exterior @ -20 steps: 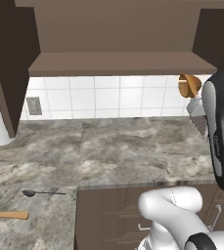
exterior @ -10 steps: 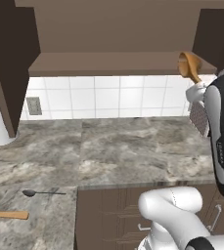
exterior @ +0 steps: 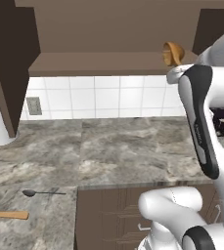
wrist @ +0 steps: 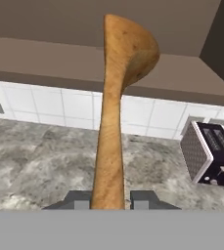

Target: Organize the utensils by type. Pick up the wooden spoons from the counter and place them in the open cabinet. Then pick up the metallic utensils from the counter and place them in the open drawer.

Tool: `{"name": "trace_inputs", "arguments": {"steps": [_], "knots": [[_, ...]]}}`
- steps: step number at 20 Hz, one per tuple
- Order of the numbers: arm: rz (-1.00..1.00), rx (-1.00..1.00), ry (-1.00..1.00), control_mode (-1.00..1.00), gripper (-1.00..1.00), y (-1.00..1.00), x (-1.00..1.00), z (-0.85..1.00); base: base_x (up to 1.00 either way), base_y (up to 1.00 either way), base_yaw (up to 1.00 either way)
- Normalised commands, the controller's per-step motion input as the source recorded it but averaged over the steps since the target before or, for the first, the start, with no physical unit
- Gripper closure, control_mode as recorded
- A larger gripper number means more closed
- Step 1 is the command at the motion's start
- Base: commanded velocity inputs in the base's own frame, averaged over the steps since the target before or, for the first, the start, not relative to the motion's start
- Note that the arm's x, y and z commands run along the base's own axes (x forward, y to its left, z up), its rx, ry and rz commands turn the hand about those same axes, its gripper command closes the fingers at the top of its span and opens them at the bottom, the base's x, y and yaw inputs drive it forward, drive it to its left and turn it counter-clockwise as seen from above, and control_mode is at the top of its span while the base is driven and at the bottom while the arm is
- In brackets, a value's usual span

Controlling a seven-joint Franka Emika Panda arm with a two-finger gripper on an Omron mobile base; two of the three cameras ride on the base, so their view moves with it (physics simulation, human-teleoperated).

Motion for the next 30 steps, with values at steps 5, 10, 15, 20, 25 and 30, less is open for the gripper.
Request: {"name": "trace_inputs", "arguments": {"steps": [5, 10, 15, 20, 25, 30], "knots": [[0.0, 0.0, -0.05, -1.0, 1.0, 0.0, 0.86, 0.22, 0.0, 0.0, 0.0], [0.0, 0.0, 0.0, -1.0, 1.0, 0.0, 0.97, 0.16, 0.0, 0.0, 0.0], [0.0, 0.0, 0.02, -1.0, 1.0, 0.0, 0.86, 0.01, 0.0, 0.0, 0.0], [0.0, 0.0, 0.0, -1.0, 1.0, 0.0, 0.71, 0.0, 0.0, 0.0, 0.0], [0.0, 0.0, 0.0, -1.0, 1.0, 0.0, 0.6, 0.0, 0.0, 0.0, 0.0], [0.0, 0.0, 0.0, -1.0, 1.0, -0.04, 0.62, 0.0, 0.0, 0.0, 0.0]]}}
